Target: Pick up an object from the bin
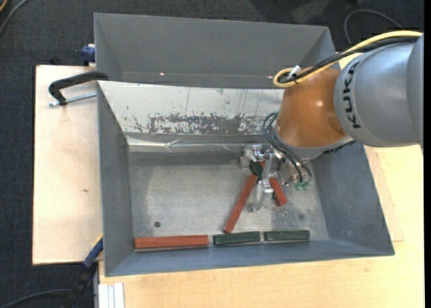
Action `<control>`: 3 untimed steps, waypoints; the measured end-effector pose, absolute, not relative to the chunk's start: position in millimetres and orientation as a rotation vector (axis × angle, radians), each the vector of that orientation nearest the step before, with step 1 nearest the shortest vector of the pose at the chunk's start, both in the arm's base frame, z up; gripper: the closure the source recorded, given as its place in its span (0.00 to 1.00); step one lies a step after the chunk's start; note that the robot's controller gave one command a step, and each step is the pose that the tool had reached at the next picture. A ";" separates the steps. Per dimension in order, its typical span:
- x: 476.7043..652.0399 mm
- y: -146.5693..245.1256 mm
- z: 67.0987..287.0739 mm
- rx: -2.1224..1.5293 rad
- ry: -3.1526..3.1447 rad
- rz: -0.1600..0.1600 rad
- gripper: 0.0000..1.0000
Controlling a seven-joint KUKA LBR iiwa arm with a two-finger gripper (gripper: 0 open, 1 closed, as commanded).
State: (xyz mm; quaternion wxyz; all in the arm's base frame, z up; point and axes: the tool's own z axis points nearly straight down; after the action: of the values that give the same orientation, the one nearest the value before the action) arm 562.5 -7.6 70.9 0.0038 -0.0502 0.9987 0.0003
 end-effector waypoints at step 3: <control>564.8 8.1 77.7 -0.980 2.983 0.002 1.00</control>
Offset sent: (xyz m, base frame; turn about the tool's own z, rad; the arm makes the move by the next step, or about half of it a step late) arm 0.0118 -0.0147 0.0879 -0.1274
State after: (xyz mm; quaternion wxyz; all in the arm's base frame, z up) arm 564.8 8.1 77.7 0.0009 -0.3123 0.9500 0.0006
